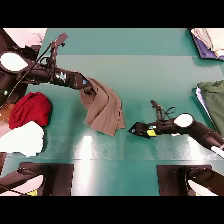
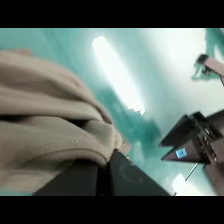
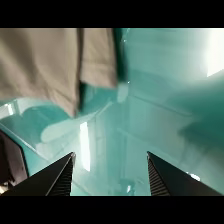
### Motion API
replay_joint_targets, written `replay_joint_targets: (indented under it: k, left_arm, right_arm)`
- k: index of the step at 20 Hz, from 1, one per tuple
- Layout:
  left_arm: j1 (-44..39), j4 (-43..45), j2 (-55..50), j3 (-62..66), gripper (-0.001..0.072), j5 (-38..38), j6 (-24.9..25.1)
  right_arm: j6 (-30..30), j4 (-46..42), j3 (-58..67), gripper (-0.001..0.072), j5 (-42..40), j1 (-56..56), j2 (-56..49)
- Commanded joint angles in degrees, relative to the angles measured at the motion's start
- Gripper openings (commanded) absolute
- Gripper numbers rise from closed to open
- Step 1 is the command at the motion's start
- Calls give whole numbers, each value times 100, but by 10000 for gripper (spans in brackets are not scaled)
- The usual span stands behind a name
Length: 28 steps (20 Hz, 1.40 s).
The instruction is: Fold the shirts.
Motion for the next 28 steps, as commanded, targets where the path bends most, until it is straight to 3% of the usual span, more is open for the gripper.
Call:
replay_joint_targets:
  k: [1, 3, 8, 10, 12, 13, 16, 21, 28]
  left_arm:
    - [7, 1021, -9, 4, 34, -479, -323]
    - [7, 1552, -9, -59, 34, -601, -511]
    - [7, 1604, -13, -247, 34, -658, -579]
    - [7, 1604, -13, -247, 34, -664, -577]
    - [7, 1604, -13, -245, 34, -695, -579]
    - [7, 1606, 0, -240, 34, -715, -577]
    - [9, 1742, 11, 280, 34, -977, -577]
    - [9, 1974, 11, 2098, 34, -1344, -579]
    - [7, 1939, 11, 4347, 34, -1606, -599]
  right_arm:
    - [2, 214, 466, 508, -474, 481, -758]
    - [4, 214, 811, 508, -343, 667, -1213]
    - [7, 216, 1276, 490, -341, 1241, -1845]
    - [4, 205, 1375, 333, -417, 1397, -1882]
    - [4, 160, 1534, 74, -256, 1416, -1869]
    - [2, 114, 1615, 20, -120, 1375, -1816]
    - [114, -811, 1952, 19, 376, 962, -1211]
    - [1228, -3473, 2935, 18, 1440, -817, 466]
    - [896, -3882, 4730, 18, 1832, -4074, 1978]
